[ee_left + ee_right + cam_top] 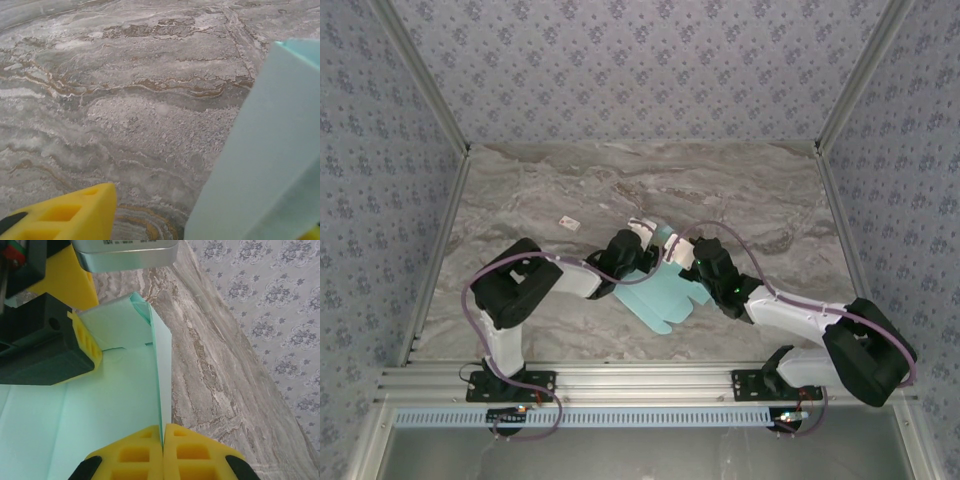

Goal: Fold the paper box

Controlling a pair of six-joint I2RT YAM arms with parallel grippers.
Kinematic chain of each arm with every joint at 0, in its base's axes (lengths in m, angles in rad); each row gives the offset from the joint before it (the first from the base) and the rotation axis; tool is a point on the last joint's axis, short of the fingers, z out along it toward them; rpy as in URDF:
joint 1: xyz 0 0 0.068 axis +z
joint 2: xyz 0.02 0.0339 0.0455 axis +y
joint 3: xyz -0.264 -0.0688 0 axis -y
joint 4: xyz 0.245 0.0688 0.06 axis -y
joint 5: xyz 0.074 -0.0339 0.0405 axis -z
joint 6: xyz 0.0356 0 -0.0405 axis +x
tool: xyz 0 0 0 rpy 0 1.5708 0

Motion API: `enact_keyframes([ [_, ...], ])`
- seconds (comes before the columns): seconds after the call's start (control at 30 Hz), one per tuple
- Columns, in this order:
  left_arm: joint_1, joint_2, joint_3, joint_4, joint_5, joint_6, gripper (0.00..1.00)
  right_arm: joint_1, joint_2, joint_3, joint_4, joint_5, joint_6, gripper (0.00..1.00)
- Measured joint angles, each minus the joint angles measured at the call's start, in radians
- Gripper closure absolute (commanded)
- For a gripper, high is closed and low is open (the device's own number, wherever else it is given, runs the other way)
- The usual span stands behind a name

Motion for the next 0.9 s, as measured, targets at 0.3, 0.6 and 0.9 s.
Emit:
enact_keyframes([
  [0.3, 0.02, -0.052, -0.031, 0.001, 0.042, 0.027, 0.27, 0.0, -0.001, 0.0, -0.015, -0.023, 0.001, 1.0],
  [0.6, 0.038, -0.088, -0.031, 0.009, 0.101, 0.02, 0.4, 0.003, -0.002, 0.0, -0.02, -0.044, 0.001, 1.0],
  [0.9, 0.034, -0.088, -0.015, -0.003, 0.126, 0.023, 0.59, 0.003, -0.002, 0.0, -0.011, -0.047, 0.001, 1.0],
])
